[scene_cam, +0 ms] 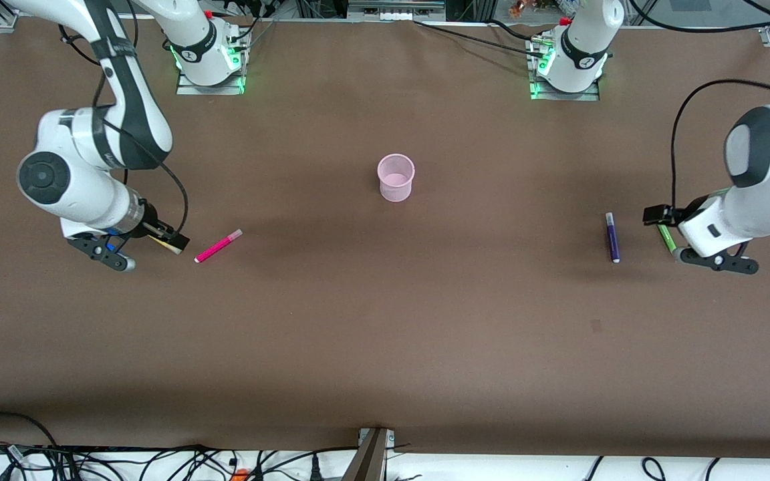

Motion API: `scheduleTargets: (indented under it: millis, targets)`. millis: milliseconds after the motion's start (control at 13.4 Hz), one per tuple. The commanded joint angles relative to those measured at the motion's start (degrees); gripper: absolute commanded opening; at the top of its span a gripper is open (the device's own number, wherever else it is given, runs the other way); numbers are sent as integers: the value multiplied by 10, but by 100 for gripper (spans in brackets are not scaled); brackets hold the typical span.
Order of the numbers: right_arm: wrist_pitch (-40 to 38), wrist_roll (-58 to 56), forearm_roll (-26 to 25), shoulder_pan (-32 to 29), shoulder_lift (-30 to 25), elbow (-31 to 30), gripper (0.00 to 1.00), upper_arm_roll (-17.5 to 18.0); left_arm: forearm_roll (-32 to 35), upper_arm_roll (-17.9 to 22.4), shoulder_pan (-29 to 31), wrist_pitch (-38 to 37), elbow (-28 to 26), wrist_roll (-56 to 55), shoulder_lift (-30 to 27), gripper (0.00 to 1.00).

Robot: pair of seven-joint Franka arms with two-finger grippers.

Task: Organize pens into pink holder with both arms
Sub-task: 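Lower both grippers onto the pink and purple markers, then close both grippers on the pink and purple markers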

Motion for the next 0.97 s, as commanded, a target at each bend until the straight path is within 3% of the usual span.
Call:
scheduleTargets:
  millis: [0, 299, 523, 897]
  targets:
    - [85, 17, 7, -11, 20, -45, 97, -2, 10, -2, 13, 121, -90, 35, -6, 100]
    - [153, 61, 8, -13, 72, -45, 87, -2, 10, -3, 34, 229, -115, 66, 59, 100]
    - [225, 118, 8, -7, 100, -43, 87, -1, 10, -8, 39, 263, -132, 66, 83, 100]
    - [272, 165, 8, 6, 120, -44, 87, 3, -6, -9, 36, 315, -141, 52, 114, 100]
